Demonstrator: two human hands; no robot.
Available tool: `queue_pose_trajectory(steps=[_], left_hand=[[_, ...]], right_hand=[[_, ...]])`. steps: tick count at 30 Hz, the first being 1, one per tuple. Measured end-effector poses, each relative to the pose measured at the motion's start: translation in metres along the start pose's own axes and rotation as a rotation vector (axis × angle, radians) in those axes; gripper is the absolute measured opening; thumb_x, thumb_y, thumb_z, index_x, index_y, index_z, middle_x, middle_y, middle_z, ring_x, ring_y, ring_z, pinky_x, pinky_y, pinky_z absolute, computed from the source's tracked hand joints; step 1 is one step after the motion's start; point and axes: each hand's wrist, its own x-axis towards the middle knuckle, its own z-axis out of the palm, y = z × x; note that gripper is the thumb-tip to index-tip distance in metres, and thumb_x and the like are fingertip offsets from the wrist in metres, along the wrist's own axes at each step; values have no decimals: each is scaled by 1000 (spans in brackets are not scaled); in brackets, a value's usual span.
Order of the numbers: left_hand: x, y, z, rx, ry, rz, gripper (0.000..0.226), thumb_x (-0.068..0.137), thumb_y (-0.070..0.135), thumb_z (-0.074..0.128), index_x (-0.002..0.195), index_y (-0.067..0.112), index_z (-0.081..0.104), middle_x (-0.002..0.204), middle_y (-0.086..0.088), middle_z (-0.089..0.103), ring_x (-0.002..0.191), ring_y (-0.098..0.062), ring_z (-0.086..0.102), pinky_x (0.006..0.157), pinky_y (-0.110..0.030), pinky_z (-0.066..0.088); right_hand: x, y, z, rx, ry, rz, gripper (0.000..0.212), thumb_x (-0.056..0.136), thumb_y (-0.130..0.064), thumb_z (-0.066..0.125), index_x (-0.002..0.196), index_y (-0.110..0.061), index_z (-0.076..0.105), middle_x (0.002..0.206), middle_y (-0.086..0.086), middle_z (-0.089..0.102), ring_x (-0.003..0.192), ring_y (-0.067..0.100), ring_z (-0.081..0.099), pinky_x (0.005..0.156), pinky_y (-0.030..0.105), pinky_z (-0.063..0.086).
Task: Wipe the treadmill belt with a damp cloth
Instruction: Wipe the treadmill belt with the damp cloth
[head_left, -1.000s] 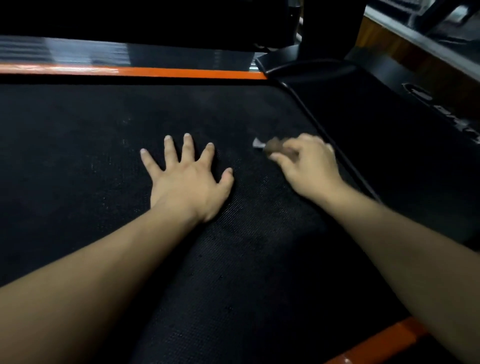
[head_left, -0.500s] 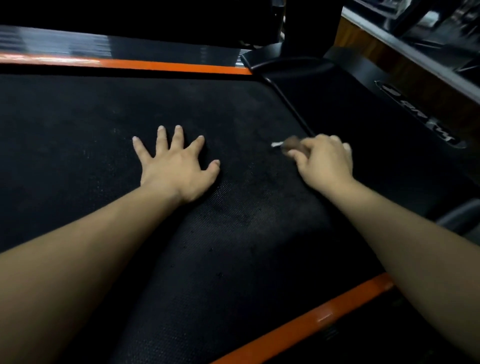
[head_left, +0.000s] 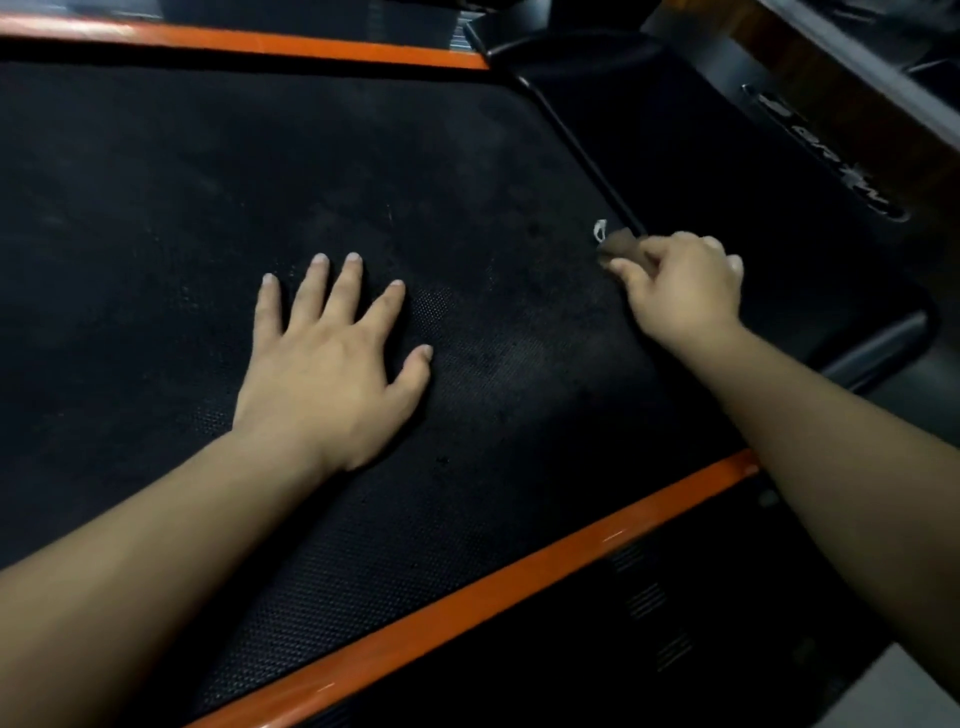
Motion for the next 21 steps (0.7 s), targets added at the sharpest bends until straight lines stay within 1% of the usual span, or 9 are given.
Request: queue_pose_trajectory(steps=[4, 6, 8, 10, 12, 14, 16, 19, 21], left_hand=[[-1, -1, -1, 8, 3, 3, 86, 88, 72, 4, 162, 32, 19, 171, -9, 7, 158, -28, -5, 125, -55, -7], [-2, -1, -1, 18, 10, 0, 85, 88, 72, 4, 162, 32, 20, 171, -9, 8, 158, -28, -3, 125, -55, -6], [-1, 0, 0, 13, 16, -5, 84, 89, 71, 7, 161, 32, 22, 171, -9, 10, 158, -28, -2, 125, -55, -5], [-2, 1, 1, 14, 19, -3, 83, 90, 71, 9, 161, 31, 23, 171, -10, 12, 158, -29, 0, 125, -56, -4], [-2, 1, 2, 15, 34, -8, 83, 90, 71, 12, 160, 30, 26, 170, -11, 14, 158, -30, 2, 125, -57, -2], [1, 1, 1, 16, 30, -3, 83, 89, 72, 14, 159, 29, 28, 170, -12, 16, 158, -31, 4, 125, -59, 0], [0, 2, -1, 5, 20, 4, 84, 88, 73, 15, 159, 30, 29, 169, -12, 17, 157, -31, 5, 125, -59, 0], [-1, -1, 1, -19, 56, -6, 86, 86, 75, 14, 158, 31, 31, 169, -10, 19, 157, -30, 7, 125, -58, 1], [-1, -2, 0, -42, 49, 18, 84, 87, 74, 17, 157, 30, 33, 169, -10, 20, 157, -30, 9, 125, -58, 2]], right_hand=[[-51, -1, -6, 112, -46, -173, 27, 93, -48, 58, 96, -23, 70, 86, -4, 56, 93, 24, 53, 84, 39, 33], [-56, 5, -11, 58, -52, -206, 26, 92, -47, 59, 94, -24, 70, 84, -3, 57, 92, 26, 53, 81, 38, 32], [-36, 12, -10, -81, -23, -121, 30, 94, -47, 56, 96, -20, 70, 91, 5, 62, 96, 32, 55, 82, 41, 35], [-28, 17, -9, -125, -2, -19, 34, 95, -48, 54, 100, -18, 69, 97, 8, 62, 101, 35, 55, 86, 43, 37], [-40, 17, -10, -35, -3, -39, 31, 94, -46, 58, 101, -19, 70, 93, 4, 59, 99, 34, 57, 87, 43, 41], [-58, 17, -14, 112, -48, -92, 27, 91, -45, 62, 100, -21, 72, 88, -2, 56, 92, 29, 60, 84, 42, 47], [-69, 21, -22, 148, -106, -119, 26, 90, -46, 63, 99, -24, 73, 86, -2, 58, 87, 24, 60, 82, 41, 48], [-56, 30, -29, 6, -74, -24, 27, 89, -46, 63, 98, -22, 72, 92, 6, 68, 96, 33, 62, 87, 44, 49], [-52, 31, -29, -52, -73, 72, 25, 89, -45, 63, 97, -22, 71, 98, 8, 71, 102, 36, 62, 88, 42, 48]])
